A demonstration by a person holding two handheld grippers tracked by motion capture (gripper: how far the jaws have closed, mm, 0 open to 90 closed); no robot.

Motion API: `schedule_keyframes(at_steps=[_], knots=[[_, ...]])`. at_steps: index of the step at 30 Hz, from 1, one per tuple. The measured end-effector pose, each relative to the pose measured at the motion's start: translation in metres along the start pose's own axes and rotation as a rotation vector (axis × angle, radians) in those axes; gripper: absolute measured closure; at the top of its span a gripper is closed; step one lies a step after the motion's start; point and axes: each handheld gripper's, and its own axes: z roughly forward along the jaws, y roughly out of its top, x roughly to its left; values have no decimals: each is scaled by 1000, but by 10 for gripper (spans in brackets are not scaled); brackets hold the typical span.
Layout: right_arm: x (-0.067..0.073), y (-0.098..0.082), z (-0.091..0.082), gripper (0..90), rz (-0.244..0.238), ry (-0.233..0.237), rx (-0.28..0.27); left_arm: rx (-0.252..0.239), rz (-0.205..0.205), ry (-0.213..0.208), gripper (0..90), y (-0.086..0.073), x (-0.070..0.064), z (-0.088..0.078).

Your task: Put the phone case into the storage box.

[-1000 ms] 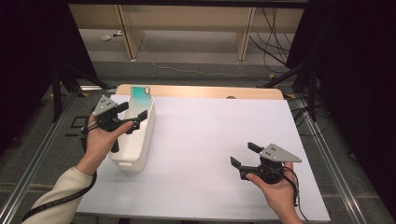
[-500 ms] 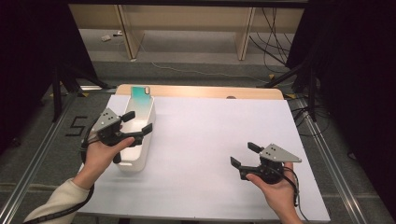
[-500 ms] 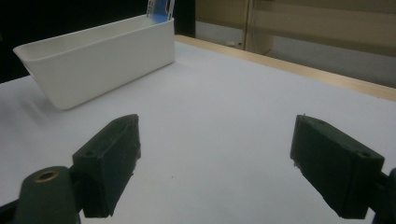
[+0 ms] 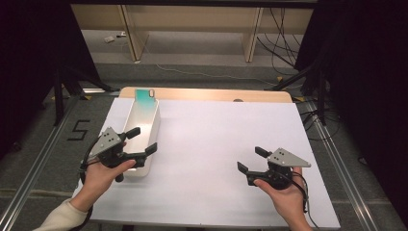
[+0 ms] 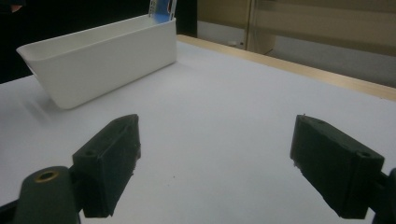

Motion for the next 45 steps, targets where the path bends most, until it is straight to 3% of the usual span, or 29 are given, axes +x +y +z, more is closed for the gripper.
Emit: schedule_keyframes(at_steps=[2,10,12,15,24,45], knots=[[0,0,-1,171,1,1,2,-2,13,-5,154,-2,-1,-2],[0,0,0,171,3,-4,-6,-11,-6,-26,154,-11,-6,-5],[-1,1,-2,171,7,-2,28,-13,10,-34,154,-12,-7,-4],[-1,0,0,171,4,-2,2,-6,7,-32,154,-14,-10,-4],[-1,0,-1,171,10,2,7,7,33,-26,154,-20,-12,-7],[-2,-1,0,171,-1,-2,7,17,26,-16,156,-29,-16,-9]])
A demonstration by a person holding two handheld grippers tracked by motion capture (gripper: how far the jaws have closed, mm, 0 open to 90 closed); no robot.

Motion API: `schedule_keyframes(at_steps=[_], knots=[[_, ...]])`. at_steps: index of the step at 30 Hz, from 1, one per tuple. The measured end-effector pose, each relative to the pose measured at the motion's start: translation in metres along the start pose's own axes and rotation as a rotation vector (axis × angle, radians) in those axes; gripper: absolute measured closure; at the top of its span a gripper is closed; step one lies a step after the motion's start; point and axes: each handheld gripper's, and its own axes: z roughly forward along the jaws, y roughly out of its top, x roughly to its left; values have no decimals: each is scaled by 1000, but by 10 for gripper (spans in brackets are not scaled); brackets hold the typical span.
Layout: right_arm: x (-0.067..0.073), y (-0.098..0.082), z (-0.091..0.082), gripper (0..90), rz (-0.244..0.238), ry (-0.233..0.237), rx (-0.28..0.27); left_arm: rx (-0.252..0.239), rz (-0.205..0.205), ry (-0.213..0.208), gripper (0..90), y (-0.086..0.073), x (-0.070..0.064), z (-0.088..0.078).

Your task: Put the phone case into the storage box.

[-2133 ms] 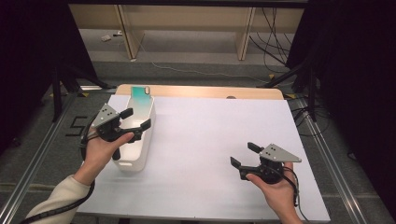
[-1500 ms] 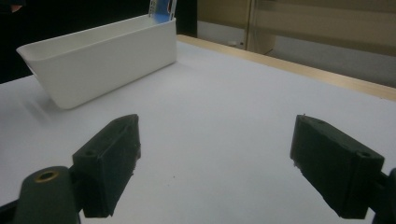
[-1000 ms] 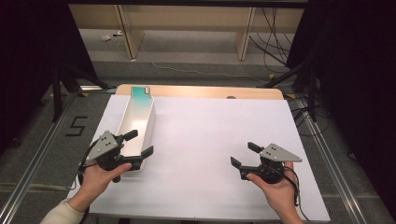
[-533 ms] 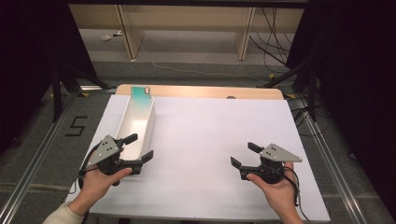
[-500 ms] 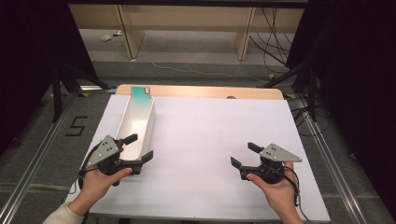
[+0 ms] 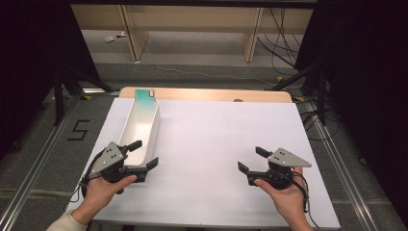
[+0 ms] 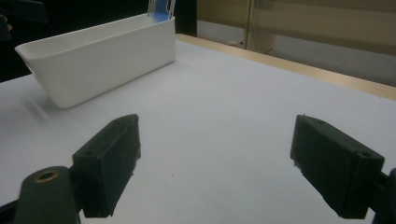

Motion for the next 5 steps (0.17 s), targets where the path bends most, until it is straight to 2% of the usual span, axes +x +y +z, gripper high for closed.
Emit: schedule_keyframes(at_steps=[2,5], knots=[[0,0,0,171,4,12,-6,-2,0,0,156,0,0,0],[0,0,-1,171,-3,1,-2,-2,-1,-2,156,0,-1,0]])
